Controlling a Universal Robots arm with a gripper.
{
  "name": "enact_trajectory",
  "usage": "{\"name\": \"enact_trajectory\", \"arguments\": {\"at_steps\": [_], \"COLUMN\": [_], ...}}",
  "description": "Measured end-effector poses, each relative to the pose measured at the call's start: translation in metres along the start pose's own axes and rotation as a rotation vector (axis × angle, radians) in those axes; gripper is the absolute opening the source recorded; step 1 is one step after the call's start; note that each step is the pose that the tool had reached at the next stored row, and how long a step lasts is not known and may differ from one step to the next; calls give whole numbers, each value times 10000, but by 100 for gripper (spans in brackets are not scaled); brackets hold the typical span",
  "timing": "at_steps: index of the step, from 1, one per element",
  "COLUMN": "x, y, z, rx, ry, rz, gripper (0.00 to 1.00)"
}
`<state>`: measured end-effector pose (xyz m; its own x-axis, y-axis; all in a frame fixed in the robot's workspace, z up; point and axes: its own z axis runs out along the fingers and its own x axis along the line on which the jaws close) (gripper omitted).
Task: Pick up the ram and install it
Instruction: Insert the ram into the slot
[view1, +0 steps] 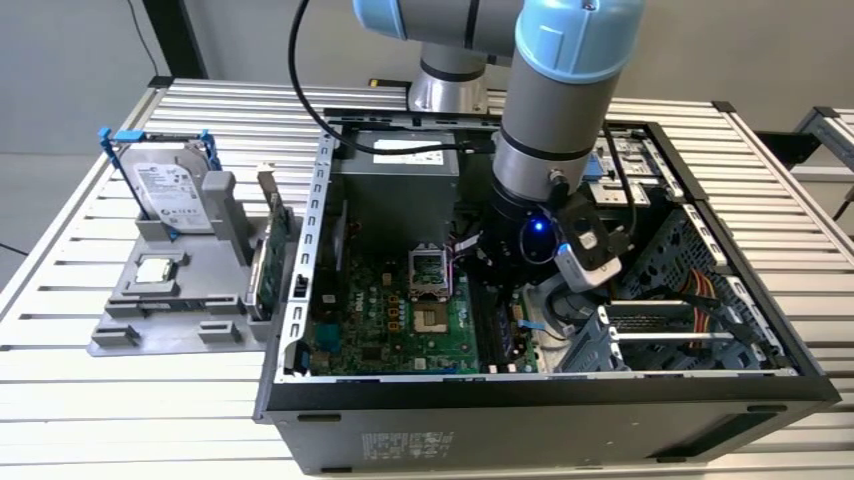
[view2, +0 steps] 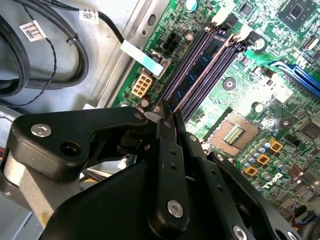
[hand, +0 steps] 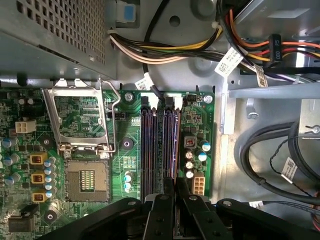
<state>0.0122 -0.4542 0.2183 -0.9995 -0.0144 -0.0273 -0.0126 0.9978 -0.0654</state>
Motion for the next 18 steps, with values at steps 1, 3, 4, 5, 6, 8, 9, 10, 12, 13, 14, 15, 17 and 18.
{"name": "enact_trajectory", "arguments": {"at_steps": [1, 3, 4, 5, 6, 8, 9, 10, 12, 13, 14, 15, 17, 18], "x": [0, 1, 1, 1, 1, 1, 1, 0, 0, 0, 0, 0, 0, 0], "y": [0, -1, -1, -1, 0, -1, 0, 0, 1, 1, 2, 3, 4, 4], "z": [-1, -8, -8, -8, -8, -8, -8, -7, -3, -3, -2, 0, 2, 6], "rx": [0, 2, 2, 1, 1, 0, 0, 1, 3, 4, 2, 0, -5, -7], "ry": [0, 2, 3, 2, 1, 1, 0, 0, -1, -2, -5, -9, -15, -18], "rz": [0, 0, 0, 0, -6, -21, -27, -33, -54, -78, -112, -165, -261, -281], "gripper": [0, 0, 0, 0, 0, 0, 0, 0, 0, 0, 0, 0, 0, 0]}}
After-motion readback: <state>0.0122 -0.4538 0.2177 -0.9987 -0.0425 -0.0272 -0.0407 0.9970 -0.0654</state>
